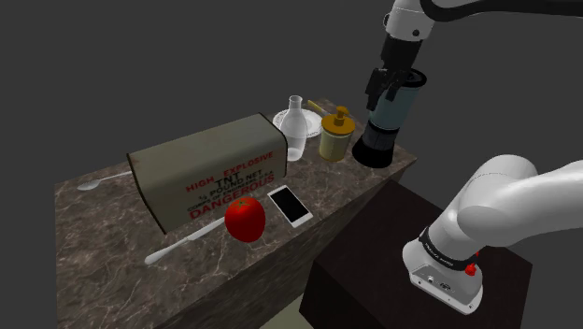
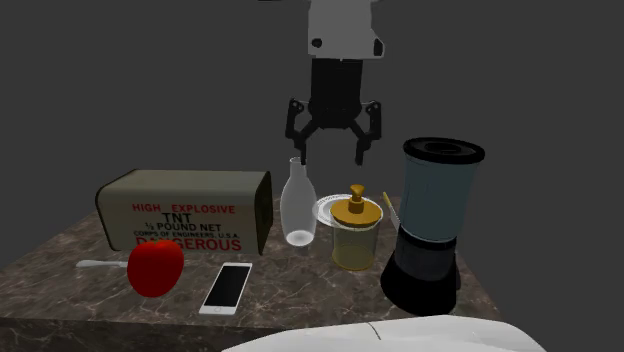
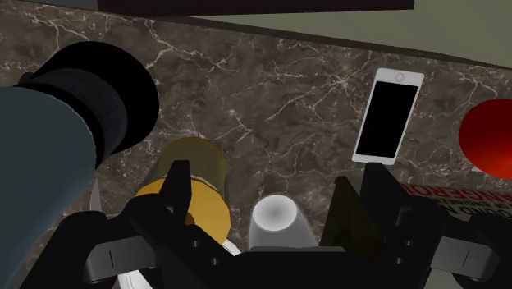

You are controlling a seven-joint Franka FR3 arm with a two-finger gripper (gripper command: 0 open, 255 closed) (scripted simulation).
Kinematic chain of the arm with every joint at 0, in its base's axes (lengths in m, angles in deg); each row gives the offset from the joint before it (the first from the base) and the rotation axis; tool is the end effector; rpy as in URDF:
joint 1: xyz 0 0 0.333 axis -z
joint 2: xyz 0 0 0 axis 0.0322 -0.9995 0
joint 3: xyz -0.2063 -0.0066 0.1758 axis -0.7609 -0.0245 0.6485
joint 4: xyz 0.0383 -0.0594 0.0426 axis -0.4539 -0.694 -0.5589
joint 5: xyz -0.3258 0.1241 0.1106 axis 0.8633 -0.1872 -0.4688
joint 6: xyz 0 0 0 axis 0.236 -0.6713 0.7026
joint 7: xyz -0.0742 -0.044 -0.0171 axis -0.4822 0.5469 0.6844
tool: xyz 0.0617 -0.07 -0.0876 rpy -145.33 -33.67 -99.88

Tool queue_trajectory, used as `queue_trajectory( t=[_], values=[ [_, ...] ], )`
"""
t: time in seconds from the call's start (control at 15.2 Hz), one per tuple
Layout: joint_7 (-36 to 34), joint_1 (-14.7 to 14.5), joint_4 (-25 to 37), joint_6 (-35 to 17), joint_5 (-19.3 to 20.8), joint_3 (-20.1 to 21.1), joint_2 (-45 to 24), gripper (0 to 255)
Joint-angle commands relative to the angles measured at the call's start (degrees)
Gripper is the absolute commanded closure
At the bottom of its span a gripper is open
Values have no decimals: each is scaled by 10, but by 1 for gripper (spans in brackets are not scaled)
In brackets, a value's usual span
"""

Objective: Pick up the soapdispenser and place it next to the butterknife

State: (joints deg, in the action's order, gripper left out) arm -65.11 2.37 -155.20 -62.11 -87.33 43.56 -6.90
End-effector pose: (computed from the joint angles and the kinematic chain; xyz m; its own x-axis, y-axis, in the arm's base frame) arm 0.3255 -0.0273 0.5069 0.9983 -0.0567 -0.0095 -0.0570 -0.9979 -0.0309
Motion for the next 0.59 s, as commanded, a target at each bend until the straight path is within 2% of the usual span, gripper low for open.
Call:
queue_trajectory(
  t=[0.0,0.53],
  values=[
    [0,0,0,0,0,0,0,0],
    [26,15,17,-141,22,-34,-140,0]
  ],
)
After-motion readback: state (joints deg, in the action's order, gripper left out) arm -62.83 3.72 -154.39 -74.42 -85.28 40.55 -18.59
